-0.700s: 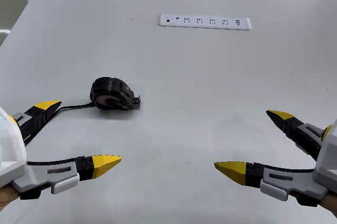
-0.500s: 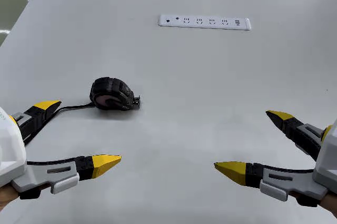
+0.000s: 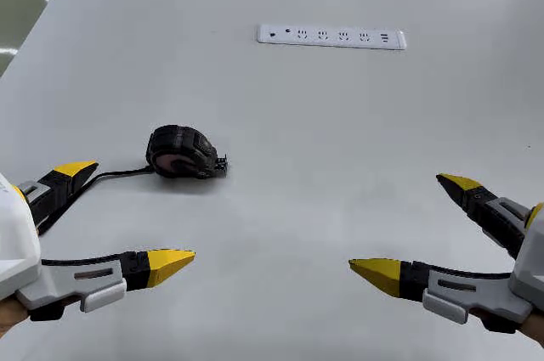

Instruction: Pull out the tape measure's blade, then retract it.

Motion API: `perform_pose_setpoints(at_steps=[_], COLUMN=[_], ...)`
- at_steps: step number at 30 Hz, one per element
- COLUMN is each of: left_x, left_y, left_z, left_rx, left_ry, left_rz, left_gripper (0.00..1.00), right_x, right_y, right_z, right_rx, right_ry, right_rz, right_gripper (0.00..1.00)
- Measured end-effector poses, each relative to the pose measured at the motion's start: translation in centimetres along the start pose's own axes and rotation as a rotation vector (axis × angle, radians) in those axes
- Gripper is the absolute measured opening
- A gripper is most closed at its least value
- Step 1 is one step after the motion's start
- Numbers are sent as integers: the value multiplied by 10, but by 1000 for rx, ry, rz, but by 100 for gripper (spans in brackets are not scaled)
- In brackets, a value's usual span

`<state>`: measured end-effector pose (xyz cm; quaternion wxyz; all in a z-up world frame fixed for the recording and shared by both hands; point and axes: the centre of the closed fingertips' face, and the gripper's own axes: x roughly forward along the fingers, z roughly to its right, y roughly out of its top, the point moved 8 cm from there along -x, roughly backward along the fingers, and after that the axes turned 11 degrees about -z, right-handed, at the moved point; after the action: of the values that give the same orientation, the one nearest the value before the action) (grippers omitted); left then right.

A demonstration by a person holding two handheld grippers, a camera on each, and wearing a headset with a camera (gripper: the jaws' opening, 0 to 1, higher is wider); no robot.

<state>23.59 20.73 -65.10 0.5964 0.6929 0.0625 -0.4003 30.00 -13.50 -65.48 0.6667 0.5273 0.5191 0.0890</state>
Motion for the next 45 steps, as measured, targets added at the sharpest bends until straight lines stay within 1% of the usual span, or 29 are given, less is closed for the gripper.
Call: perform_pose_setpoints(at_steps=[1, 5, 14, 15, 16, 23, 28, 34, 38, 45], left_x=[0, 0, 2, 3, 3, 5, 7, 10, 12, 17], left_y=[0, 1, 0, -2, -2, 1, 3, 7, 7, 8], left_z=[-1, -1, -1, -6, -6, -5, -6, -10, -12, -20], left_rx=[1, 2, 13, 13, 13, 21, 28, 41, 48, 68], left_ry=[2, 2, -2, -2, -2, -3, -12, -21, -24, -34], left_rz=[1, 3, -5, -6, -5, -9, -13, -22, -32, -48], left_gripper=[99, 99, 99, 99, 99, 99, 99, 99, 99, 99], right_x=[0, 0, -1, -1, -1, 0, 2, 5, 7, 14], right_y=[0, -1, -1, 0, 0, -1, -2, 1, 3, 6], right_z=[1, 1, 3, 3, 4, 6, 8, 13, 16, 20], right_rx=[0, 1, 3, 2, 0, 8, 3, -5, -19, -46], right_ry=[-6, 0, -2, -3, -4, -5, -3, 2, 9, 37], right_rz=[-4, -8, -8, -8, -8, -12, -23, -27, -36, -60], right_gripper=[99, 99, 99, 99, 99, 99, 99, 99, 99, 99])
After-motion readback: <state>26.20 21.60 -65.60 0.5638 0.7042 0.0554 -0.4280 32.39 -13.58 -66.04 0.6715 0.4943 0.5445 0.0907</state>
